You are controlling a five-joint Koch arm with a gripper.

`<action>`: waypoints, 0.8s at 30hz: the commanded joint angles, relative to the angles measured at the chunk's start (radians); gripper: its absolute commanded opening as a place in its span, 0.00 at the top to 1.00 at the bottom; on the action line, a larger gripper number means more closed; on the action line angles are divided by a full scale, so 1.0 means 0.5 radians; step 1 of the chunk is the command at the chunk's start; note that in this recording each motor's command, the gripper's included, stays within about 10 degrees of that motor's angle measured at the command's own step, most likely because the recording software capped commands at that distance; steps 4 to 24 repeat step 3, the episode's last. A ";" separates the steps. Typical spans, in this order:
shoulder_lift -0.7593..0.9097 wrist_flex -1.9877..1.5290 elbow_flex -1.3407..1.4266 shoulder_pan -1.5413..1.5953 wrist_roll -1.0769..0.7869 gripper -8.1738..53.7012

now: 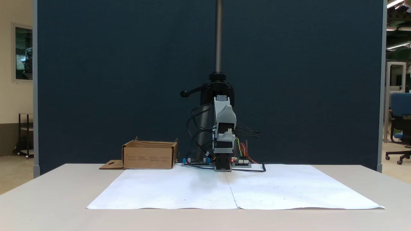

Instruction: Grasp a green dice and put it in the bin.

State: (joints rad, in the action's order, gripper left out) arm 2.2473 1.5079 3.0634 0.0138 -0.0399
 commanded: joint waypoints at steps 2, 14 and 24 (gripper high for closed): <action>0.209 0.015 0.135 0.009 -0.037 0.15; 0.212 0.015 0.135 0.009 -0.037 0.15; 0.212 0.015 0.135 0.009 -0.037 0.15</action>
